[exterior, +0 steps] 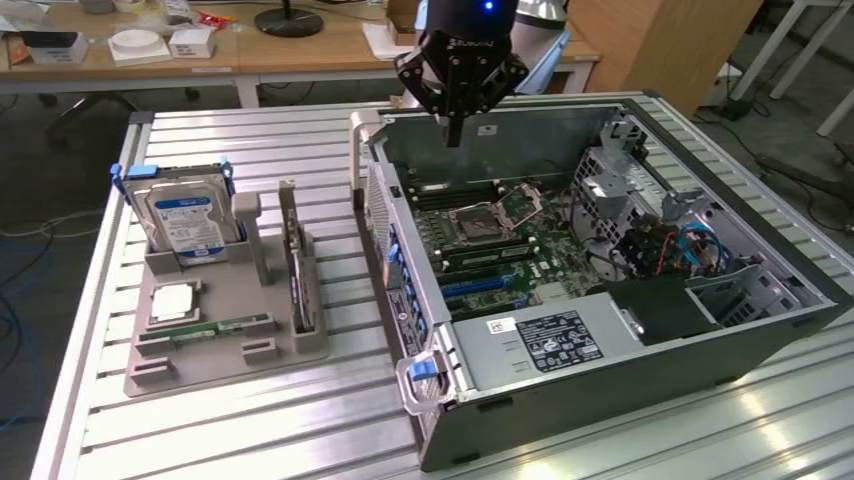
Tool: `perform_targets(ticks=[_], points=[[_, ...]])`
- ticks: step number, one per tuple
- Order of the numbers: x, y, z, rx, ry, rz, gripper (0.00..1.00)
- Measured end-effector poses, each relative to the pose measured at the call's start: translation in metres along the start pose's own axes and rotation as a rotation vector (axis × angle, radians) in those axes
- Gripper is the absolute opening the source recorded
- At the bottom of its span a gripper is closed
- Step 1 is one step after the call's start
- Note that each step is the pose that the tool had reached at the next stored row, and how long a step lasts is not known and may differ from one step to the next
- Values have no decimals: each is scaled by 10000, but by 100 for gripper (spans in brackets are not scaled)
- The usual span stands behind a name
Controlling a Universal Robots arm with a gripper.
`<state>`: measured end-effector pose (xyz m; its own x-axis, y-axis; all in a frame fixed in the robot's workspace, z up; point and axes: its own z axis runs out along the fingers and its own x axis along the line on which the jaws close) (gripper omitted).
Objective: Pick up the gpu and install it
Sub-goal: 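Reach for the gpu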
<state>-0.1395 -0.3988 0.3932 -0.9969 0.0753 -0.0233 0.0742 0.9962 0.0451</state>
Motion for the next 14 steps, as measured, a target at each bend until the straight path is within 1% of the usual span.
perform_targets(ticks=[14], points=[[53,-4,-1,0,0,0,10]])
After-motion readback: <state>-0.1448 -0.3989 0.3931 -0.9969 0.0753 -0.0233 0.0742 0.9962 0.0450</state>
